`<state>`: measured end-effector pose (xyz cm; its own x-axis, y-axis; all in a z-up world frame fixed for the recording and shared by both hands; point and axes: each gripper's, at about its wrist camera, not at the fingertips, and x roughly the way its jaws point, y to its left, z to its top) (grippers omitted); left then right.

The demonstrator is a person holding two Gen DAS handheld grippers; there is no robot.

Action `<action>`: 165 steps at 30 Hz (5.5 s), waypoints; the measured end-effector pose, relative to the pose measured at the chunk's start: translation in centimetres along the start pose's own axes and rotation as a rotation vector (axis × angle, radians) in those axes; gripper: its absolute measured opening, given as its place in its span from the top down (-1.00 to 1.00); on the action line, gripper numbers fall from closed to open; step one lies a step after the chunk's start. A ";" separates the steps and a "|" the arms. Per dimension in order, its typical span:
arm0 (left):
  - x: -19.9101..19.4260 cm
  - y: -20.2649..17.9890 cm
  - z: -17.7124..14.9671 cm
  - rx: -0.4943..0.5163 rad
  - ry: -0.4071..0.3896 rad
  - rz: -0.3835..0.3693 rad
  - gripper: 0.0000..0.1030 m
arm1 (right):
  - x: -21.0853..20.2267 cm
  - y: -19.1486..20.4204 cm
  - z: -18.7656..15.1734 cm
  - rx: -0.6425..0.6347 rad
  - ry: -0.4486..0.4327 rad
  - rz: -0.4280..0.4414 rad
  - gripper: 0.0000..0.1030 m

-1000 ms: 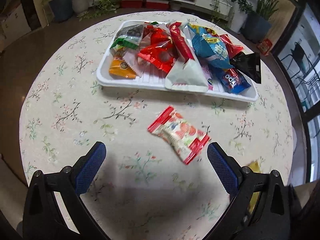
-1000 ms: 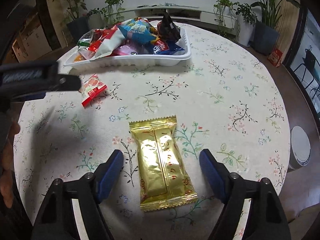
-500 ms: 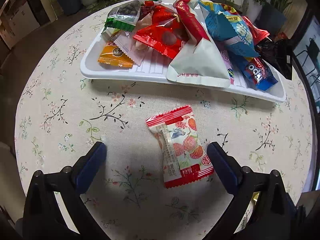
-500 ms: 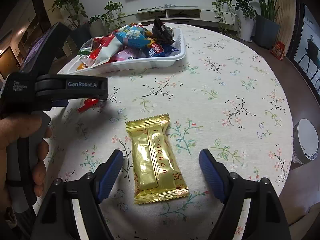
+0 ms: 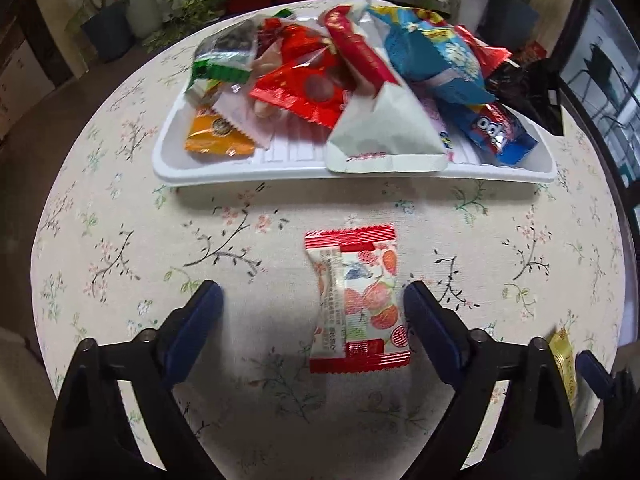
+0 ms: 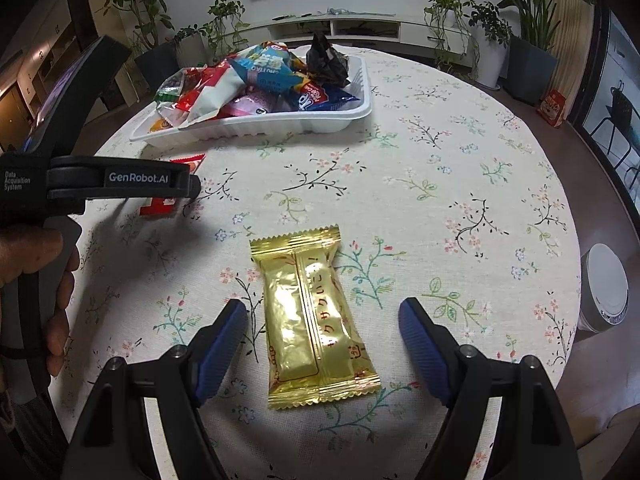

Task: Organize snacks

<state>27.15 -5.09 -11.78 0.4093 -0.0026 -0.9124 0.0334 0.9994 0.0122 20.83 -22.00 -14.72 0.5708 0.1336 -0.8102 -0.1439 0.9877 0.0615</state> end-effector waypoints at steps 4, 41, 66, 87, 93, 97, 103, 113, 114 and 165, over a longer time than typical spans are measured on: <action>-0.3 -1.2 0.8 0.054 -0.008 -0.045 -0.18 | 0.0 0.2 0.0 -0.009 -0.001 -0.013 -0.55; -8.2 7.5 -9.2 0.026 -0.138 -0.260 0.41 | -4.5 0.0 0.9 0.059 -0.038 0.057 0.35; -10.7 9.6 11.1 0.075 -0.278 -0.251 0.41 | -3.3 3.9 24.2 -0.040 -0.129 0.125 0.35; 1.1 5.3 13.9 0.097 -0.185 -0.225 0.35 | 7.8 5.3 24.6 -0.085 -0.004 0.014 0.34; 2.0 5.2 14.4 0.089 -0.188 -0.222 0.29 | 8.0 5.3 24.6 -0.070 -0.004 0.018 0.29; 2.2 5.2 14.5 0.081 -0.189 -0.217 0.14 | 7.9 5.2 24.4 -0.066 0.009 0.019 0.04; 1.7 6.2 14.3 0.054 -0.212 -0.196 -0.16 | 7.1 5.1 24.1 -0.064 -0.017 0.011 -0.20; -3.2 6.7 12.0 0.064 -0.296 -0.140 -0.44 | 4.0 4.6 23.6 -0.036 -0.062 0.036 -0.28; -3.9 6.9 11.6 0.057 -0.311 -0.142 -0.53 | 3.4 4.3 23.5 -0.022 -0.073 0.049 -0.33; -23.3 6.0 -20.4 -0.008 -0.489 0.068 -0.99 | -17.9 8.5 -2.7 0.042 -0.385 -0.066 -1.00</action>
<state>-0.77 1.67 1.19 0.7904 0.0480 -0.6107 -0.0146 0.9981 0.0596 7.24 -16.18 -1.25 0.8401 0.0831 -0.5361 -0.0687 0.9965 0.0469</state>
